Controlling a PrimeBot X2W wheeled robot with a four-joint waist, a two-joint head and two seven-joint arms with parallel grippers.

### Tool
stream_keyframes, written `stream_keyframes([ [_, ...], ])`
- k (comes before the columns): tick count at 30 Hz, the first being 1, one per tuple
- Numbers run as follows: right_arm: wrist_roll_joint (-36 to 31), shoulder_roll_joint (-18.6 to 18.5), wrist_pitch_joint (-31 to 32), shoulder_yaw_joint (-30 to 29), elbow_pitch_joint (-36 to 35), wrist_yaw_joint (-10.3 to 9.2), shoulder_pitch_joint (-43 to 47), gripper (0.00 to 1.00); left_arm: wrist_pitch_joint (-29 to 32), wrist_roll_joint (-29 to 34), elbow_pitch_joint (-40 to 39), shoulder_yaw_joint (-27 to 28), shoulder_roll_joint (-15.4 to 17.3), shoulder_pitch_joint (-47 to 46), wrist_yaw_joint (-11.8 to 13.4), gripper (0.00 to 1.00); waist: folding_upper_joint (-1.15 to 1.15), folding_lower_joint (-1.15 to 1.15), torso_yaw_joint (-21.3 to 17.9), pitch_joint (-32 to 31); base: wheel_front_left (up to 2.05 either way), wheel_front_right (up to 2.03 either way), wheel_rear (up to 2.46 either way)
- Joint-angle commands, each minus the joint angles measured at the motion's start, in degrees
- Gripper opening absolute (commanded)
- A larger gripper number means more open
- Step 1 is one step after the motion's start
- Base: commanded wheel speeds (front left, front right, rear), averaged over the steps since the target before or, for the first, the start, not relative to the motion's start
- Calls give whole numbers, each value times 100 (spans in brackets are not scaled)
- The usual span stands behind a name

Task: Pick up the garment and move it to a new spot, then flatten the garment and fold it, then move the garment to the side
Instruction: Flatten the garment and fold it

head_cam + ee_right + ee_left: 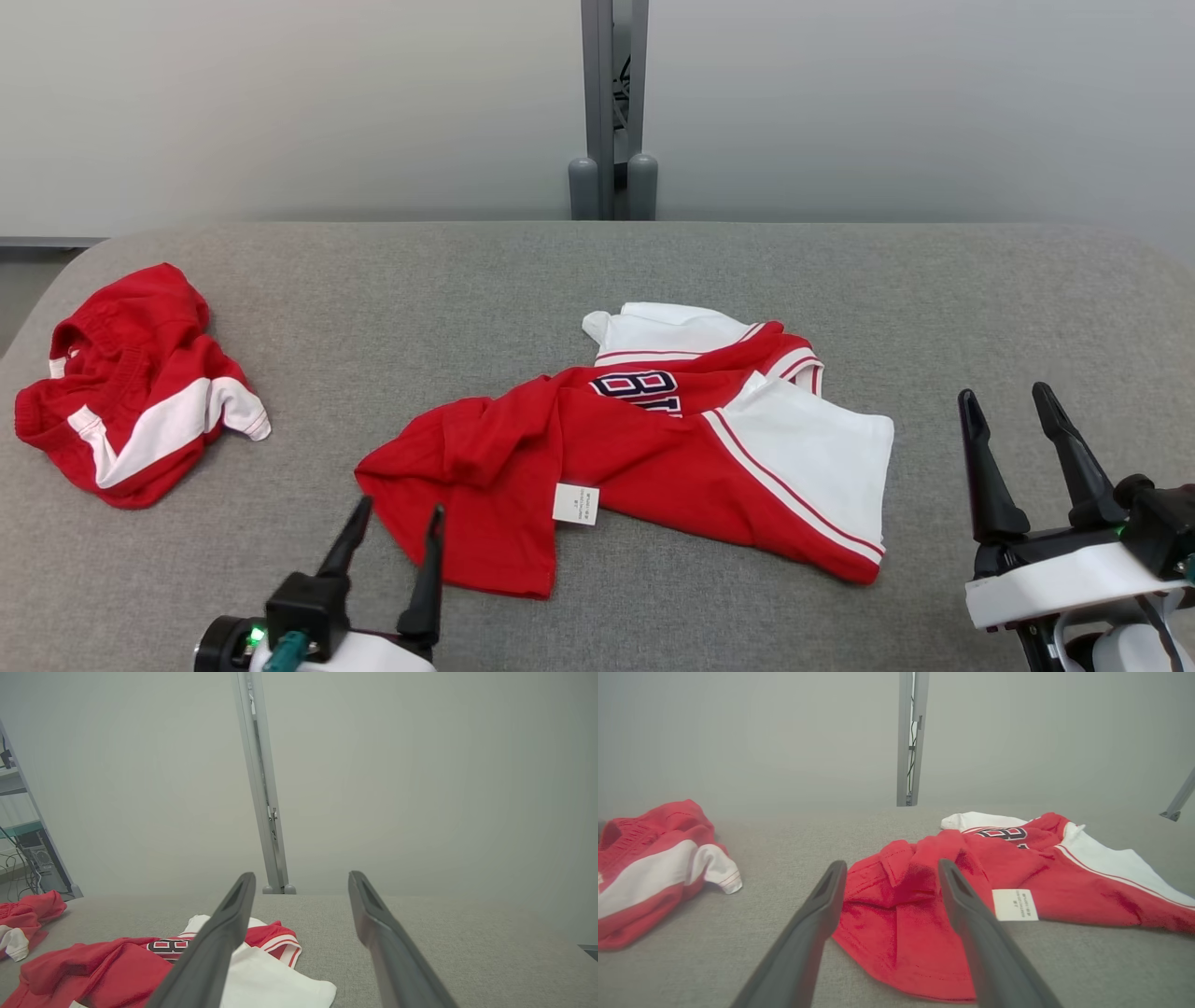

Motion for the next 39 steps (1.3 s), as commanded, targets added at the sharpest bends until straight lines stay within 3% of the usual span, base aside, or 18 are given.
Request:
stream_keyframes([
  [1, -37, -25, -7, 3, 33, 1, 24, 100, -4, 184, 108, -91, 35, -134, -129, 100, 0, 0, -5, 12, 0, 0, 0],
  [6, -21, 5, -7, -4, 94, 1, -27, 100, -4, 628, 480, -518, 80, -288, -430, 100, 0, 0, -21, 145, 0, 0, 0],
  [14, 4, 0, -7, 86, 174, 1, -186, 100, -4, 888, 1189, -1074, 51, -629, -542, 100, 0, 0, -113, 406, 0, 0, 0],
  [20, 26, -38, -7, 53, 221, 1, -285, 100, -4, 934, 1746, -1472, 32, -918, -550, 100, 0, 0, -205, 539, 0, 0, 0],
  [31, -1, -57, -7, 31, 261, 1, -328, 100, -4, 749, 2317, -1750, 23, -1188, -339, 100, 0, 0, -284, 575, 0, 0, 0],
  [33, -17, -55, -7, 26, 271, 1, -311, 100, -4, 701, 2320, -1783, 23, -1206, -310, 0, 0, 0, -275, 569, 0, 0, 0],
  [39, -15, -76, -7, 18, 337, 1, -313, 100, -4, 587, 2196, -1805, 22, -1215, -180, 0, 0, 0, -221, 549, 0, 0, 0],
])
